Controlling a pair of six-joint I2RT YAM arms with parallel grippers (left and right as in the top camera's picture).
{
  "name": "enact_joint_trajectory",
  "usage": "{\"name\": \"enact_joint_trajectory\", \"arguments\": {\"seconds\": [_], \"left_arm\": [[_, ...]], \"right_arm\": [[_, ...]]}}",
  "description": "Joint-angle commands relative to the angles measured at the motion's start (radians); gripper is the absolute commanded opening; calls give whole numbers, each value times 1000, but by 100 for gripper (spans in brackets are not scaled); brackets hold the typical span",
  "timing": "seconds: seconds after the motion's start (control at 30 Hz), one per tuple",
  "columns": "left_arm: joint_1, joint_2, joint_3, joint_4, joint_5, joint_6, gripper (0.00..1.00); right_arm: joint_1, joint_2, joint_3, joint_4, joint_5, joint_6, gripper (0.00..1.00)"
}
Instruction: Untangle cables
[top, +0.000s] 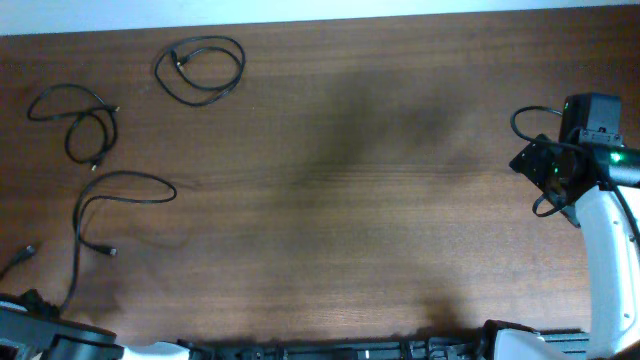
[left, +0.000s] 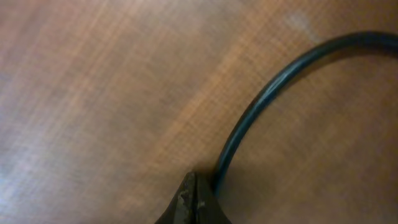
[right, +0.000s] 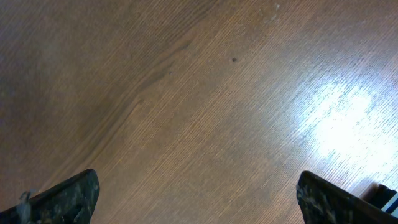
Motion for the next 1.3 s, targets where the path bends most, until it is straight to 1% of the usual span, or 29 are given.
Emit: {"name": "enact_joint_trajectory", "arguments": {"seconds": [0.0,0.1,0.17,0.2,0.23,0.3,0.33,0.37,0.43,0.5,0.53,0.57,0.6,0.63,0.73,0.8,0.97,1.07,1.1,1.13,1.2,1.27], "left_arm": [[0,31,-10,15,145,14,0],[-23,31,-10,66,152,52,0],[-64,31,-10,122,149,55,4],[-67,31,-10,121,148,55,4],[-66,31,-10,101,148,55,0],[-66,31,-10,84,153,55,0],[-66,30,-10,79,181,55,0],[-66,30,-10,75,238,55,0],[-66,30,-10,76,401,54,0],[-66,30,-10,47,511,51,0],[-66,30,-10,15,517,43,0],[-66,30,-10,-4,558,62,0],[-66,30,-10,-5,630,102,0],[-66,30,-10,-24,686,112,0],[-111,30,-10,-59,735,127,0],[-196,30,-10,-63,735,130,0],[-508,3,-10,-69,670,130,0],[-678,-64,-10,-165,497,130,0],[-754,-82,-10,-232,423,130,0],[-865,-88,-10,-307,319,130,0],[-983,-88,-11,-358,259,129,0],[-1089,-88,-11,-378,243,106,0]], "right_arm": [[-4,1,4,0,16,11,99],[-4,1,4,0,16,11,99],[-4,1,4,0,16,11,99],[-4,1,4,0,16,11,99],[-4,1,4,0,16,11,99],[-4,1,4,0,16,11,99],[-4,1,4,0,16,11,99],[-4,1,4,0,16,11,99],[-4,1,4,0,16,11,99],[-4,1,4,0,16,11,99],[-4,1,4,0,16,11,99],[-4,1,4,0,16,11,99],[-4,1,4,0,16,11,99],[-4,1,4,0,16,11,99],[-4,1,4,0,16,11,99],[-4,1,4,0,16,11,99],[-4,1,4,0,16,11,99],[-4,1,4,0,16,11,99],[-4,1,4,0,16,11,99],[-4,1,4,0,16,11,99],[-4,1,4,0,16,11,99],[-4,1,4,0,16,11,99]]}}
